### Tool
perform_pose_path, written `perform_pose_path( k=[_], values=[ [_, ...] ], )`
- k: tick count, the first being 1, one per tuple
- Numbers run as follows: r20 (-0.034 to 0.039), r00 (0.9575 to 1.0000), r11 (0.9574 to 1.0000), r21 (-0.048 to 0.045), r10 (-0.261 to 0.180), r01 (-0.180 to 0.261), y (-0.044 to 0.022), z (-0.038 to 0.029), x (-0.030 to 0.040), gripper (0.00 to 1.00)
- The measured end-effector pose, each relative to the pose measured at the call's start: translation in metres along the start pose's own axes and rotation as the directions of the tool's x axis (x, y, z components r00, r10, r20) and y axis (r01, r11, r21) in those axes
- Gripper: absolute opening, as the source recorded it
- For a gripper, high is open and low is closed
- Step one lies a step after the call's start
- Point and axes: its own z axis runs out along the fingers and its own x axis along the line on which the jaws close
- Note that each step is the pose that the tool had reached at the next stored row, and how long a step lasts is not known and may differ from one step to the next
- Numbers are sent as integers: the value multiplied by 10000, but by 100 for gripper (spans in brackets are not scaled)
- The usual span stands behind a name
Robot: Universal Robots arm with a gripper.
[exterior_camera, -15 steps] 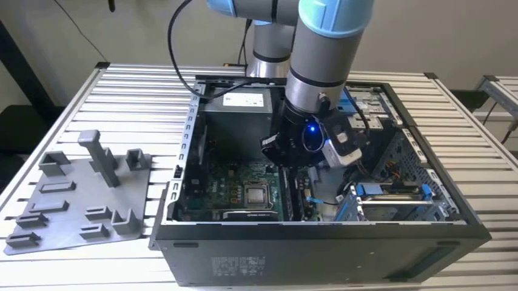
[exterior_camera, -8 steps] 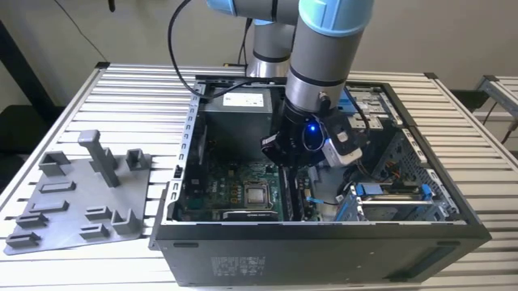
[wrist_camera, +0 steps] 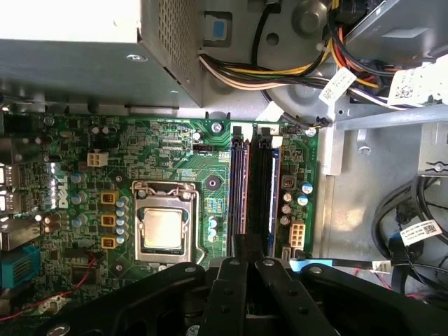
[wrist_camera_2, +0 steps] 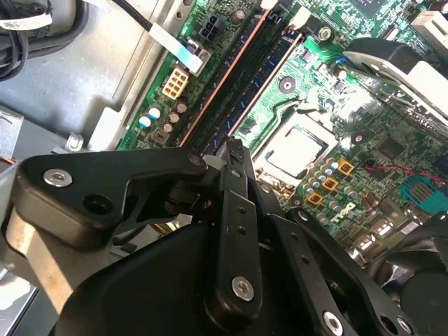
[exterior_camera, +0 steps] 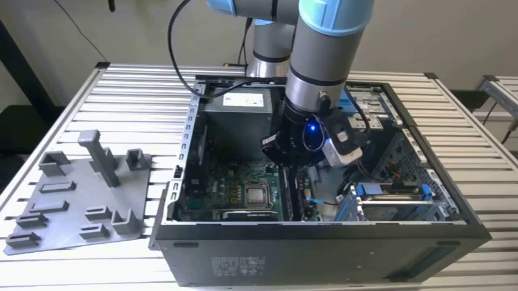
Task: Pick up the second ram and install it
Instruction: 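Press down the second ram until it locks into place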
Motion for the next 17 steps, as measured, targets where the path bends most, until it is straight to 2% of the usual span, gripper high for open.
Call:
perform_pose_path(
  k=[3,7,12,17],
  values=[
    [0,10000,10000,1,-96,96,0,0,0,11],
    [4,9972,9972,10,-751,751,0,-1,1,11],
    [10,9870,9870,20,-1606,1606,0,0,1,11],
    [13,9771,9771,27,-2126,2126,0,0,3,11]
  ],
)
